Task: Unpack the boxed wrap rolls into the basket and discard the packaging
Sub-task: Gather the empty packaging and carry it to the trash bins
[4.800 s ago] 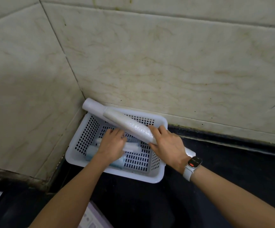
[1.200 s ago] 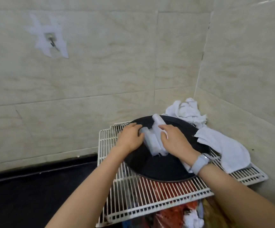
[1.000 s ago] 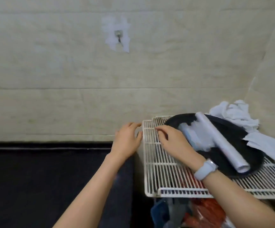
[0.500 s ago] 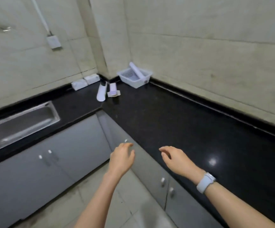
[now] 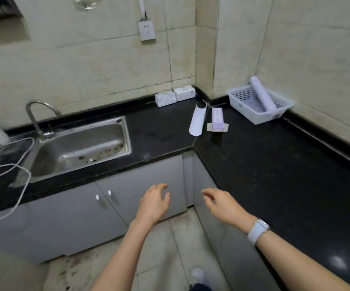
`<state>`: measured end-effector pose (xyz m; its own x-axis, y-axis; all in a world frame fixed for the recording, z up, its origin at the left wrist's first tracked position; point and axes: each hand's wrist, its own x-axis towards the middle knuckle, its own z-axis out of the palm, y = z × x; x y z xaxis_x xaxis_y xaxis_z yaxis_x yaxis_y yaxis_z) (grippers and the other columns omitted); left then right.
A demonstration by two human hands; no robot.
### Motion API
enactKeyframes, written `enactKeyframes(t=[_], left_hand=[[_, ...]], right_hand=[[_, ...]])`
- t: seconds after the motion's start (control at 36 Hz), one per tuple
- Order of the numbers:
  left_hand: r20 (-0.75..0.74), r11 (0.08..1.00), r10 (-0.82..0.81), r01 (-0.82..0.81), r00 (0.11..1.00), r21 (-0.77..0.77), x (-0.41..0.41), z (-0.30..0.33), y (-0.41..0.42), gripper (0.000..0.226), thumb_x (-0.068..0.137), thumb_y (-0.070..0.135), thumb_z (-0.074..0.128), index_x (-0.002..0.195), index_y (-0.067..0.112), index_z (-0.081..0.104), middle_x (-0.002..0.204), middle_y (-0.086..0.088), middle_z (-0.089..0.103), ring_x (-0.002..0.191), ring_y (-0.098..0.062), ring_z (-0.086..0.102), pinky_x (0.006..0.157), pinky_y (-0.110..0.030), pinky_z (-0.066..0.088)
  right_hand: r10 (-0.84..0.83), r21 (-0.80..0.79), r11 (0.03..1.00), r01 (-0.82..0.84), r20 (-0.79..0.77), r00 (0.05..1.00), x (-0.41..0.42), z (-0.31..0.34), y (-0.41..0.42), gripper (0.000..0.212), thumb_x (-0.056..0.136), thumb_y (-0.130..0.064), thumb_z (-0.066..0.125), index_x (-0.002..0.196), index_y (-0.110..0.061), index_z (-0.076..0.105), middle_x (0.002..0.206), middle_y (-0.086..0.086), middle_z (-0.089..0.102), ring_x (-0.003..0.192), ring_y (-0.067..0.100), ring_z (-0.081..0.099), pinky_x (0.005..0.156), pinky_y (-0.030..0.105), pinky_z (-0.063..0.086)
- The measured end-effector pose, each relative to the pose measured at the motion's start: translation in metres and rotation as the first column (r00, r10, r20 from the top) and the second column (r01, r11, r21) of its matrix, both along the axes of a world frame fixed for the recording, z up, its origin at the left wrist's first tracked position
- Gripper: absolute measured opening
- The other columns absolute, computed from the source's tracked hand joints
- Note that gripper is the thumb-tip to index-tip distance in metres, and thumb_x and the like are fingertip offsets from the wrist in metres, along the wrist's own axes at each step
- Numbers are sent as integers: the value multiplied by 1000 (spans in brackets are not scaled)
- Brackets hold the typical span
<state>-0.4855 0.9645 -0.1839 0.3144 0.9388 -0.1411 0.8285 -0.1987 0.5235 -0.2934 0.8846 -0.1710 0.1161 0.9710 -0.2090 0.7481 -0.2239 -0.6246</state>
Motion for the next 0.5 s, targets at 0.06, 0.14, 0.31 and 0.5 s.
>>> enactKeyframes(t=[0.06,0.14,0.31,0.5], left_hand=[[0,1000,14,-14,1000,6,16,10,52,38,92,24,48,128,14,52,135,-10,53,126,-26,48,106,-39,38],[1,999,20,-20,1000,42,42,32,122,38,91,22,49,128,13,52,131,-12,55,123,-27,50,104,-36,39],[14,999,22,-23,1000,47,70,42,221,37,93,24,48,129,15,51,131,-9,54,121,-25,51,102,-39,42],[9,999,11,-11,1000,-31,95,18,335,39,94,24,48,131,14,49,132,-8,53,121,-23,51,102,-33,40]], right_hand=[[4,13,1000,-4,-6,1000,15,5,49,35,94,-19,44,126,-11,53,129,12,59,120,26,53,103,35,40],[-5,41,999,6,-11,1000,37,18,121,34,94,-19,43,126,-11,53,127,13,59,119,28,53,101,36,41],[-40,36,998,43,-72,997,57,25,228,34,94,-19,42,126,-14,54,128,8,58,118,24,54,101,34,41],[-80,27,996,82,-78,994,83,11,333,34,95,-19,43,127,-14,52,127,8,59,114,22,56,99,33,44]])
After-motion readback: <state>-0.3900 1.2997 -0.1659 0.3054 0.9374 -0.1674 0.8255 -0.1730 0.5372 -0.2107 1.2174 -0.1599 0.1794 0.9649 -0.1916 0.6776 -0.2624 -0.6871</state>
